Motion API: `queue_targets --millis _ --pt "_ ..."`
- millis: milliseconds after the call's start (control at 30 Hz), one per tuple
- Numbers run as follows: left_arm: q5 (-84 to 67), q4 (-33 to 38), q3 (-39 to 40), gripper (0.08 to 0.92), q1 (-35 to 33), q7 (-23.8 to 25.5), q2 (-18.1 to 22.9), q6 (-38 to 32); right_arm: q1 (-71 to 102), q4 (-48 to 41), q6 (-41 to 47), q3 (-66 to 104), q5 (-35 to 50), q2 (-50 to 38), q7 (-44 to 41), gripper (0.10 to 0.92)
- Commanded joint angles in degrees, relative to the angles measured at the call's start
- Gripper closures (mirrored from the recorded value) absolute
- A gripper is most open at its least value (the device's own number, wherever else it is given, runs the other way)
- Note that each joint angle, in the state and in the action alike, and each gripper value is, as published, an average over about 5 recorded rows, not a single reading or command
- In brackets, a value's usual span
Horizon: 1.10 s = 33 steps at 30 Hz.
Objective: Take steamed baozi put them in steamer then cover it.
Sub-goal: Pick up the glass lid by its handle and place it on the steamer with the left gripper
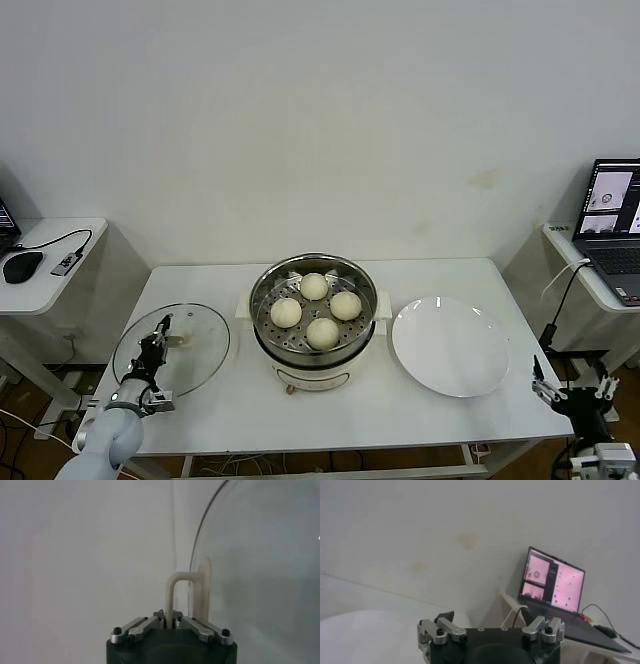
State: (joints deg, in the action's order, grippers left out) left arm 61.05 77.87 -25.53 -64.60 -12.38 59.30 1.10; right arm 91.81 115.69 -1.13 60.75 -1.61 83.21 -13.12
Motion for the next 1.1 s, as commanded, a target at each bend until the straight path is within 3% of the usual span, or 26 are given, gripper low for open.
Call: queue_targets --millis 33,367,533,700,800,933,1100 --pt "-3.9 29.0 -4.2 0.851 -12.6 6.2 -0.6 17.4 0.6 0.6 -0.2 -3.9 -0.7 -0.5 0.1 0.203" --pt "-10.9 45.4 -2.5 0.851 -16.2 11.4 -4.8 29.4 0.7 1.4 -0.2 -7.4 -2.1 -0.5 0.2 0.203" --pt "-11.6 49.2 4.2 0.851 -11.4 12.3 -8.7 33.7 0.5 1.4 -0.3 -7.9 -3.3 0.6 0.4 0.203" --pt "-11.0 45.6 14.8 0.851 -2.5 13.3 -10.5 36.4 0.0 0.8 -0.4 -7.7 -4.9 1.7 0.6 0.203" --pt "-9.2 42.4 21.0 0.851 3.7 15.1 -9.4 37.9 -0.4 0.3 -0.5 -7.8 -6.3 2.3 0.7 0.203" --pt "-4.6 39.0 28.5 0.851 12.8 19.5 -5.0 39.8 -0.5 0.0 -0.5 -8.4 -7.1 2.9 0.8 0.203" --pt "2.1 36.1 33.2 0.851 17.1 23.7 0.8 40.9 -0.2 -0.6 -0.6 -9.2 -7.9 3.2 0.8 0.203"
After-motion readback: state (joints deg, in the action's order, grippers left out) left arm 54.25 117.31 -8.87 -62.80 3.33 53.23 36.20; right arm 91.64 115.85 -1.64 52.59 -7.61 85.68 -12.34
